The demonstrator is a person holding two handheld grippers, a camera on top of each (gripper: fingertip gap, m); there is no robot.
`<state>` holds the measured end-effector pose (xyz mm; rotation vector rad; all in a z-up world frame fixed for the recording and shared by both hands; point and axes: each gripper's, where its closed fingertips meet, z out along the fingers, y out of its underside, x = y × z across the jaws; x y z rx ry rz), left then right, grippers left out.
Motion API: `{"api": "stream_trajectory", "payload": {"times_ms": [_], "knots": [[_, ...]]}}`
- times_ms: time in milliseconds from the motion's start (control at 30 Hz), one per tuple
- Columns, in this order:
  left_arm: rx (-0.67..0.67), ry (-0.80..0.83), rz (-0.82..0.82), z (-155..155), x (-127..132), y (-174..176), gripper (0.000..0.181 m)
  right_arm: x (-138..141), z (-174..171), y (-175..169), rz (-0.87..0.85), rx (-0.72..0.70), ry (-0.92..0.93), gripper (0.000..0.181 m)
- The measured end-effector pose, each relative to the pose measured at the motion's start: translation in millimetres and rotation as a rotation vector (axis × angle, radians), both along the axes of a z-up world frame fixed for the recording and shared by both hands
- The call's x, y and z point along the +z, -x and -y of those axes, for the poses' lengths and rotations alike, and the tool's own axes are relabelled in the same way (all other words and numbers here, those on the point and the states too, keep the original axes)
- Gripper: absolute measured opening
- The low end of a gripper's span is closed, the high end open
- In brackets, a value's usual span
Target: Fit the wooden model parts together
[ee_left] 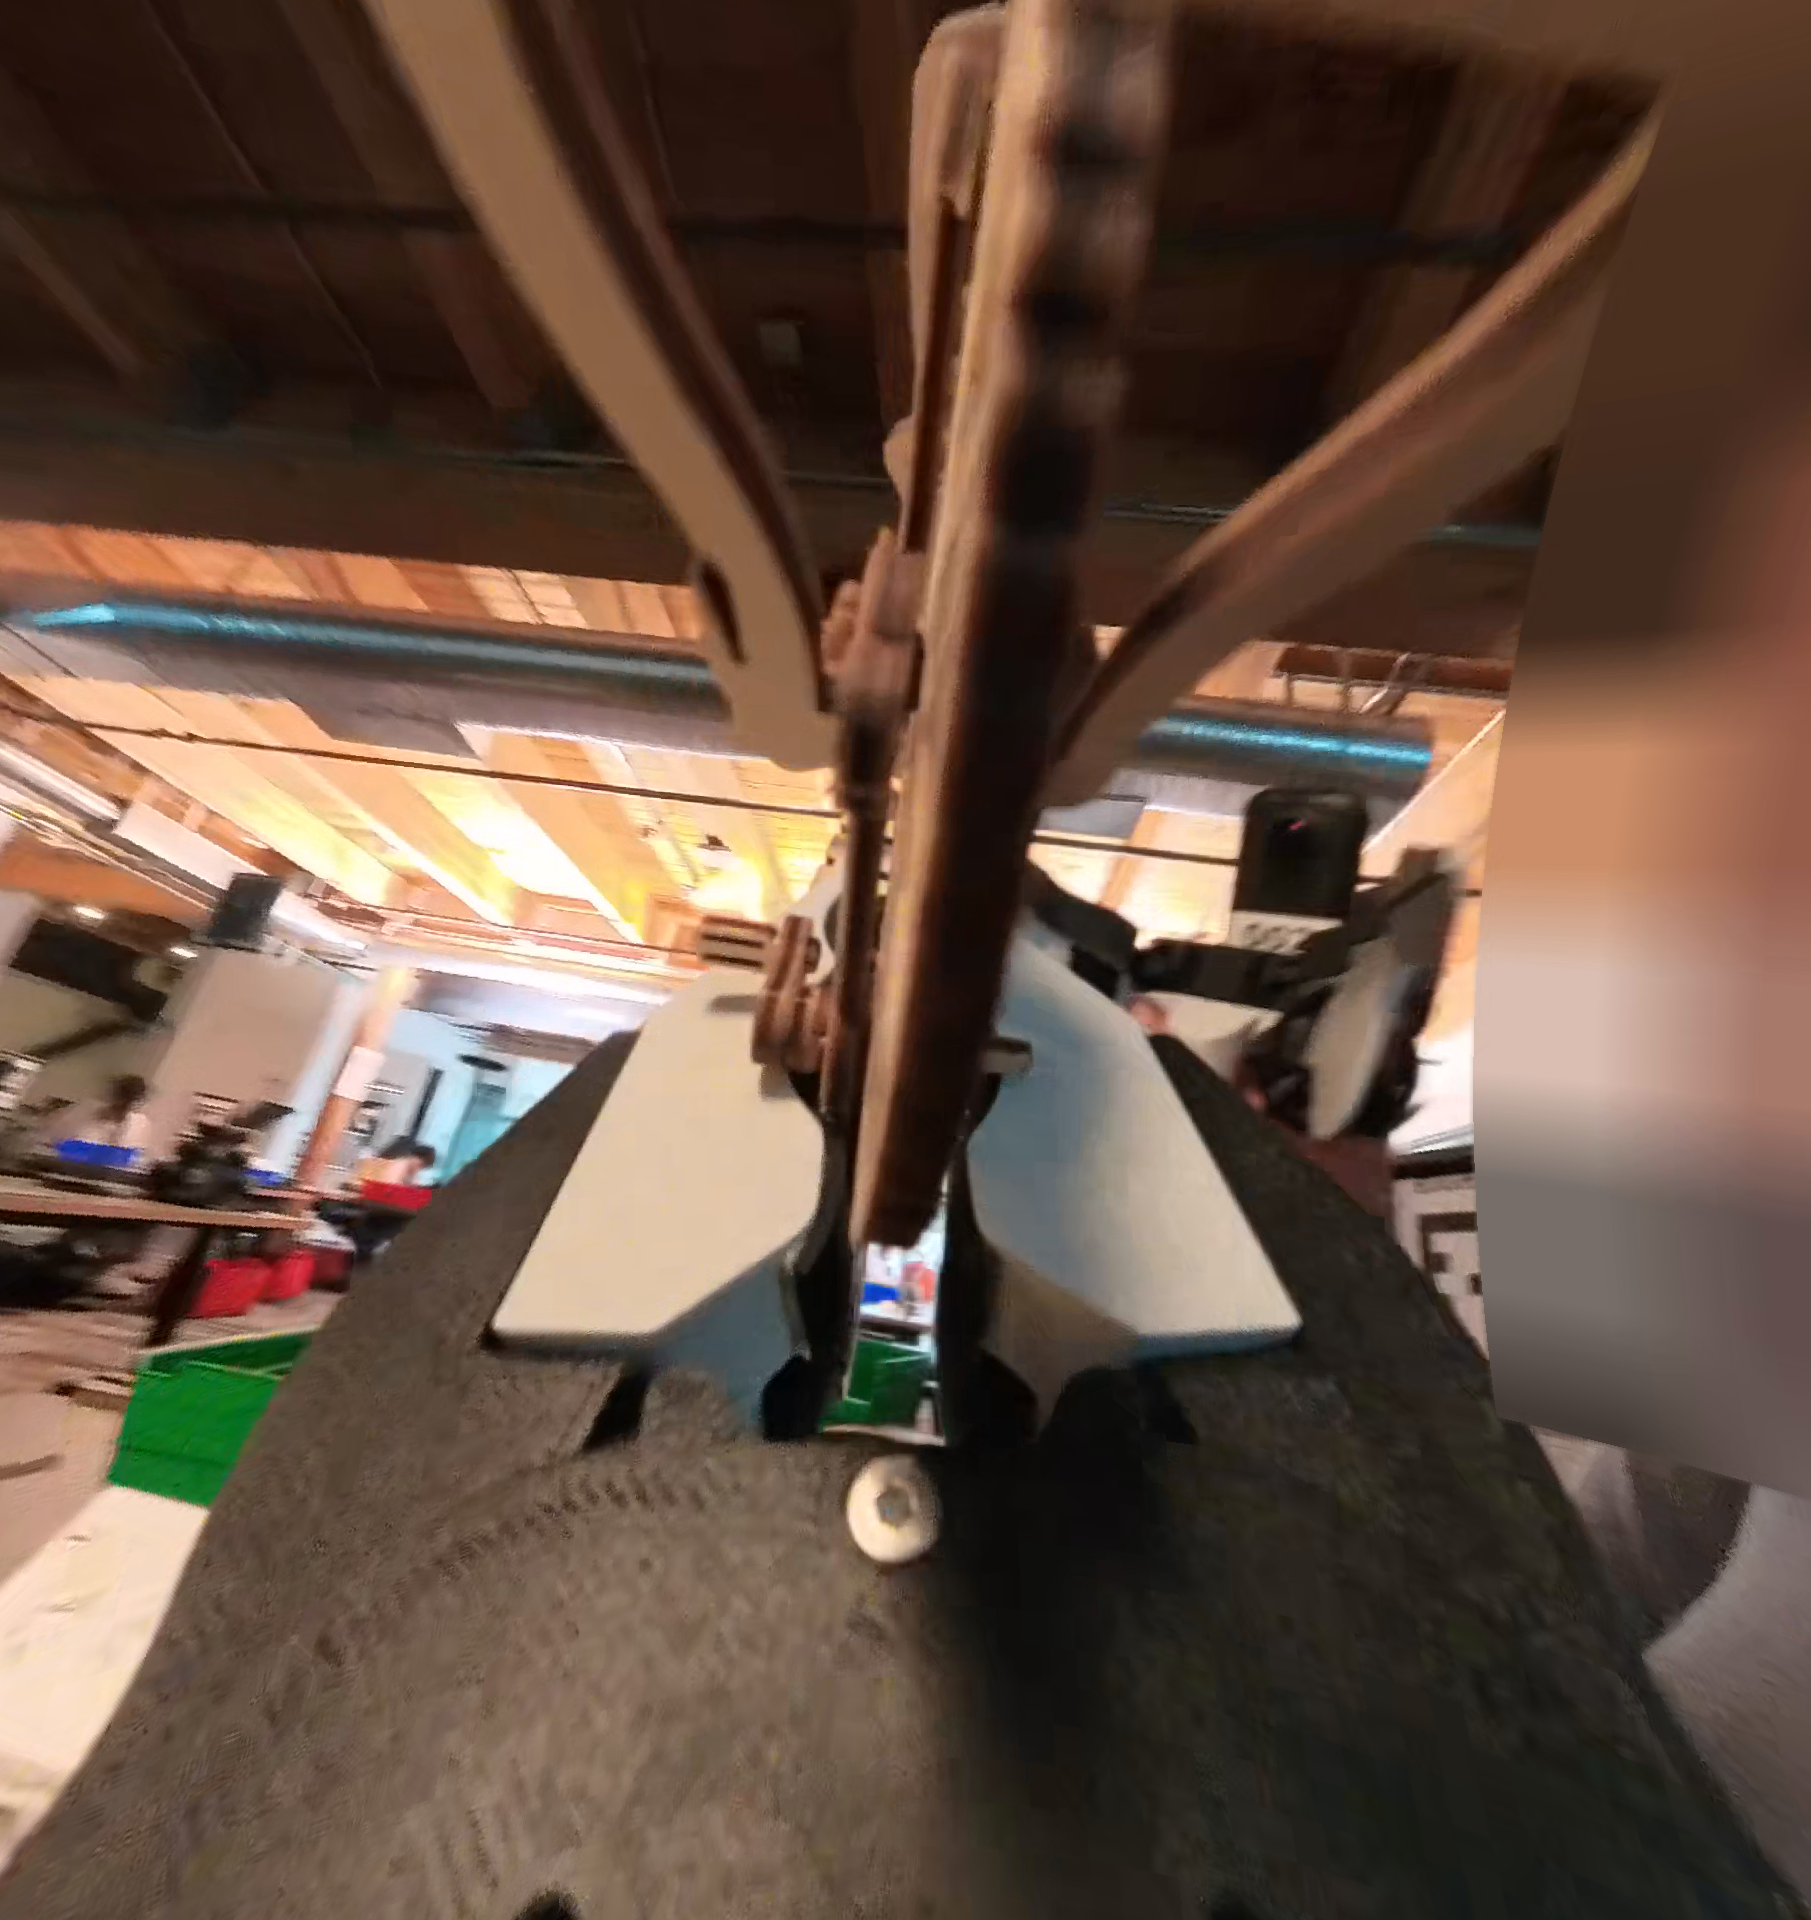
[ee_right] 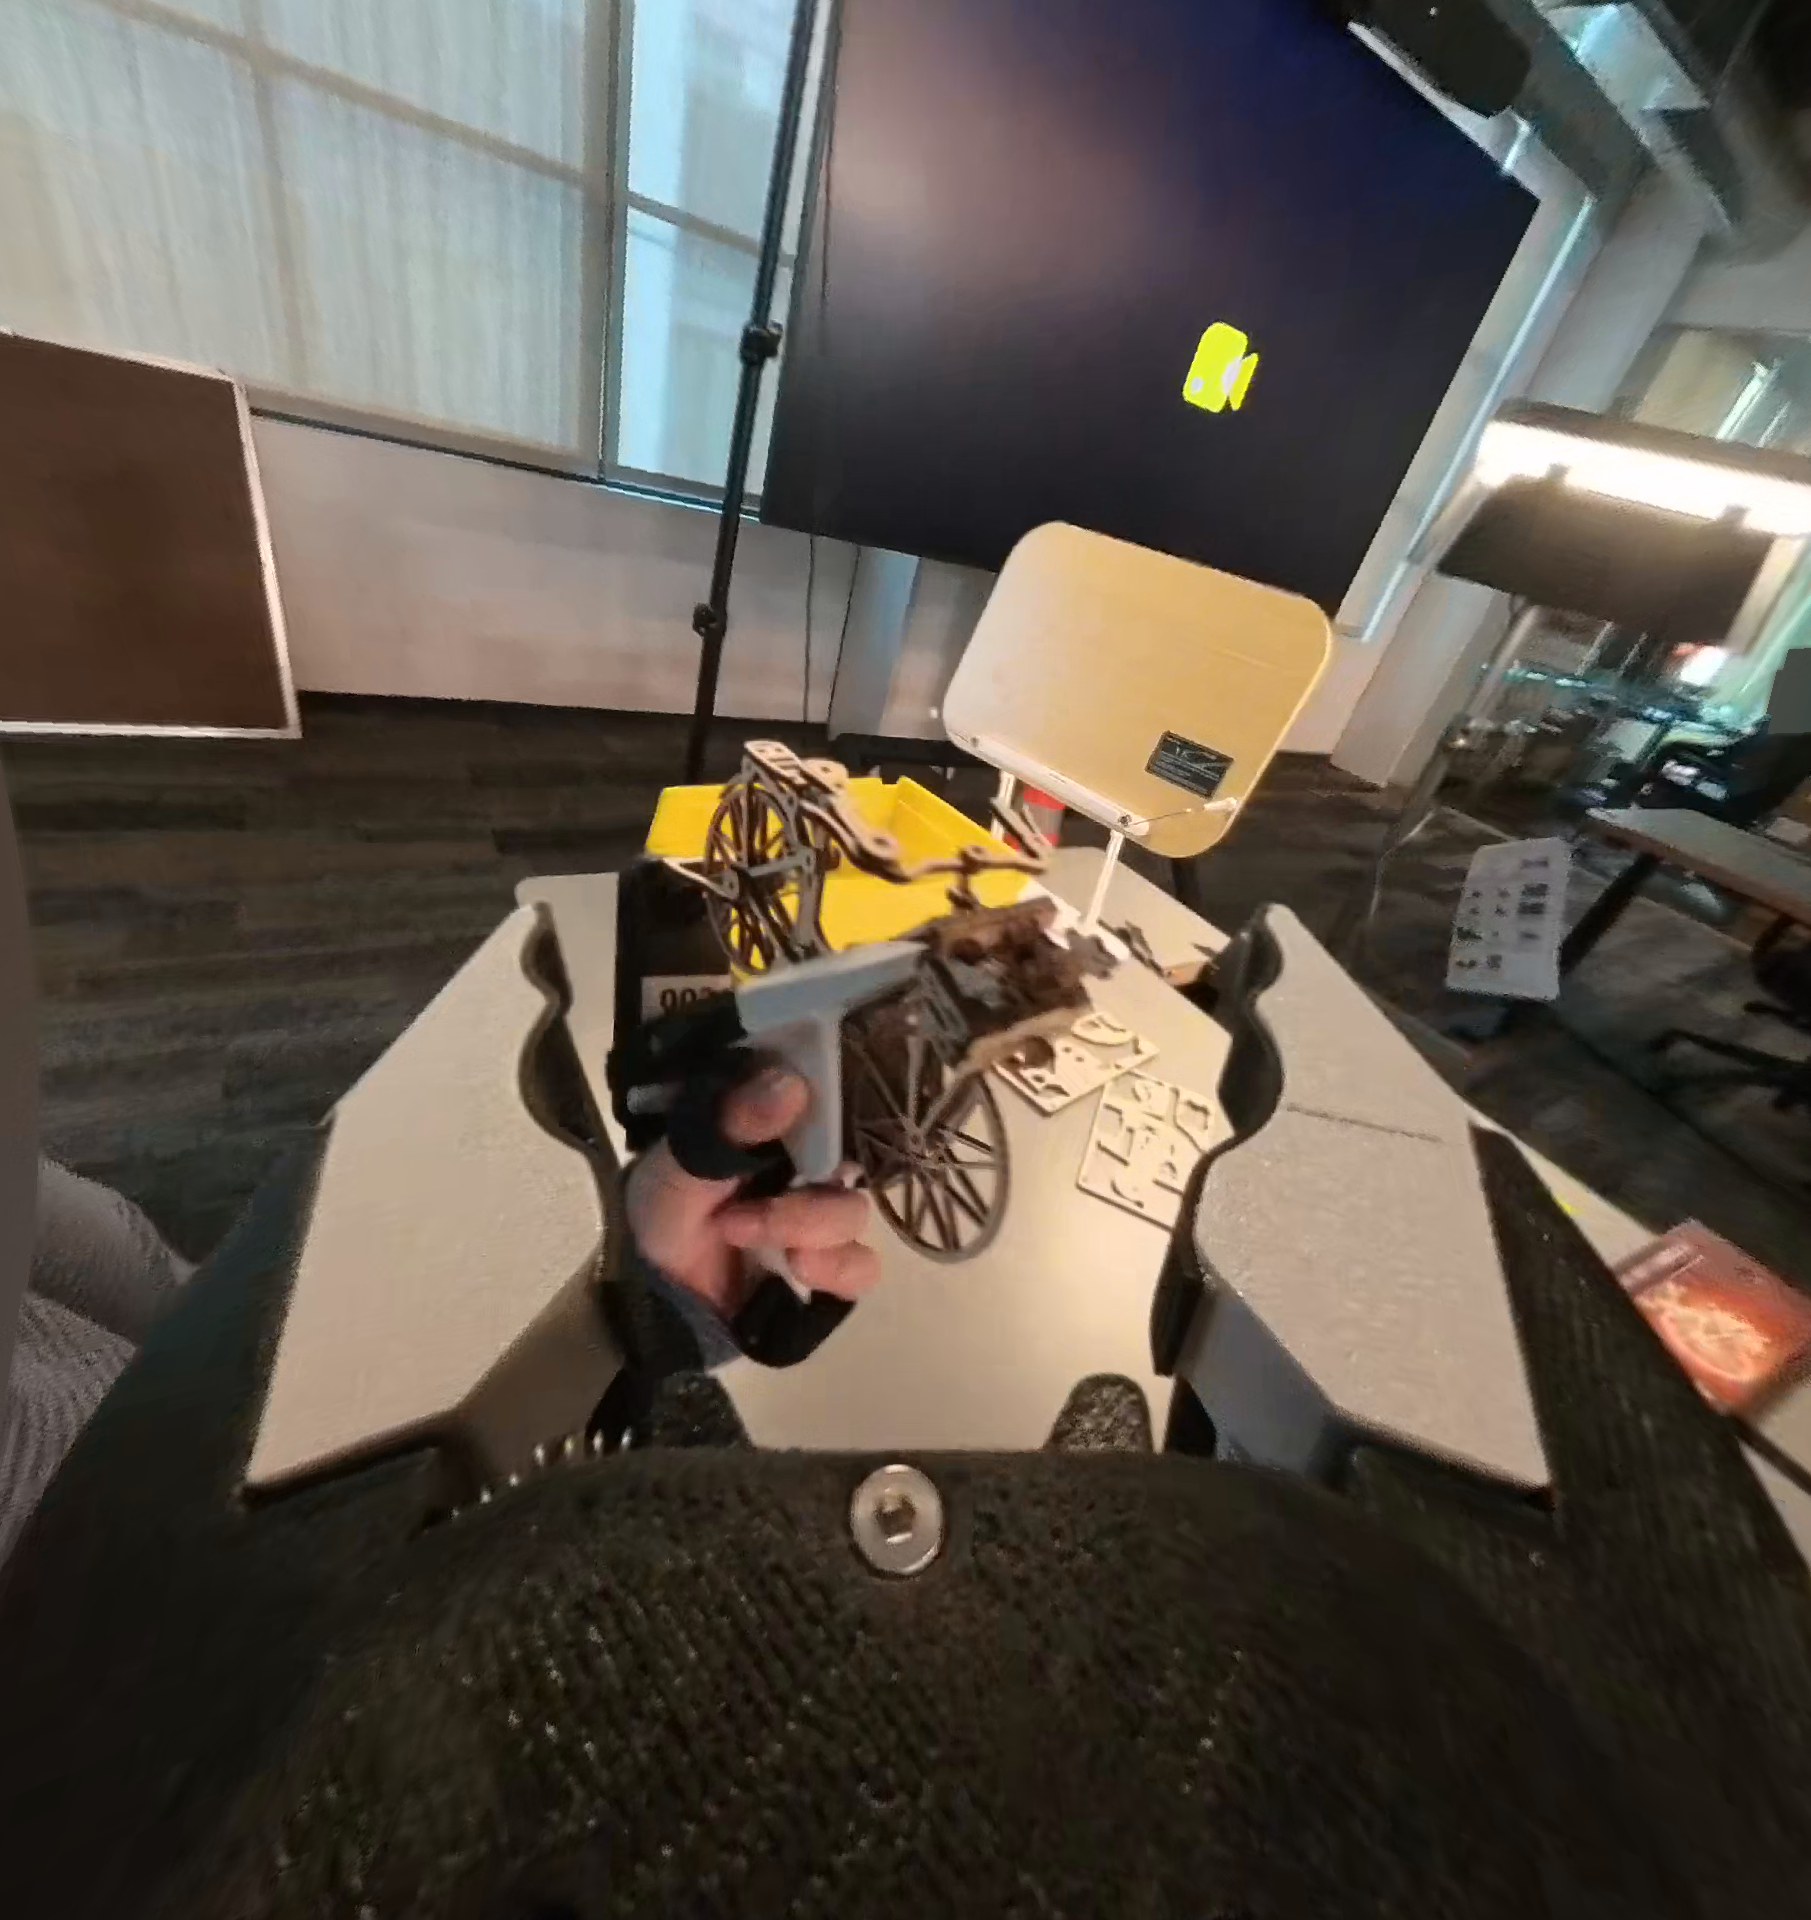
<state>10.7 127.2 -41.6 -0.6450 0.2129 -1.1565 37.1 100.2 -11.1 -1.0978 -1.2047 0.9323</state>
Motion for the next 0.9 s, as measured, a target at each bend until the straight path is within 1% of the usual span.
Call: {"api": "stream_trajectory", "payload": {"times_ms": [100, 233, 333, 400, 667, 867, 900], "knots": [[-0.103, 0.004, 0.023, 3.5, 1.7, -2.1, 0.006, -13.6, -11.3, 0.8, 0.043, 0.057, 0.061, 0.113], [-0.234, 0.000, 0.042, 9.2, 4.1, -8.0, 0.006, -28.4, -18.7, 9.5, 0.067, 0.086, 0.092, 0.105], [-0.341, -0.007, 0.071, 12.9, 5.6, -8.9, 0.006, -32.8, -19.7, 13.4, 0.067, 0.084, 0.075, 0.088], [-0.378, -0.011, 0.082, 12.8, 4.8, -8.0, 0.006, -31.5, -16.9, 14.2, 0.055, 0.094, 0.065, 0.078], [-0.388, -0.003, 0.037, 8.5, -3.5, -9.7, 0.006, -30.7, -17.3, 14.4, 0.070, 0.106, 0.046, 0.037], [-0.339, 0.027, -0.003, -6.5, -15.4, -5.2, 0.006, -43.1, -33.5, 18.9, 0.105, 0.145, 0.128, 0.035], [-0.335, 0.039, 0.004, -11.2, -17.9, -3.4, 0.006, -44.4, -38.5, 20.7, 0.091, 0.149, 0.147, 0.040]]}}
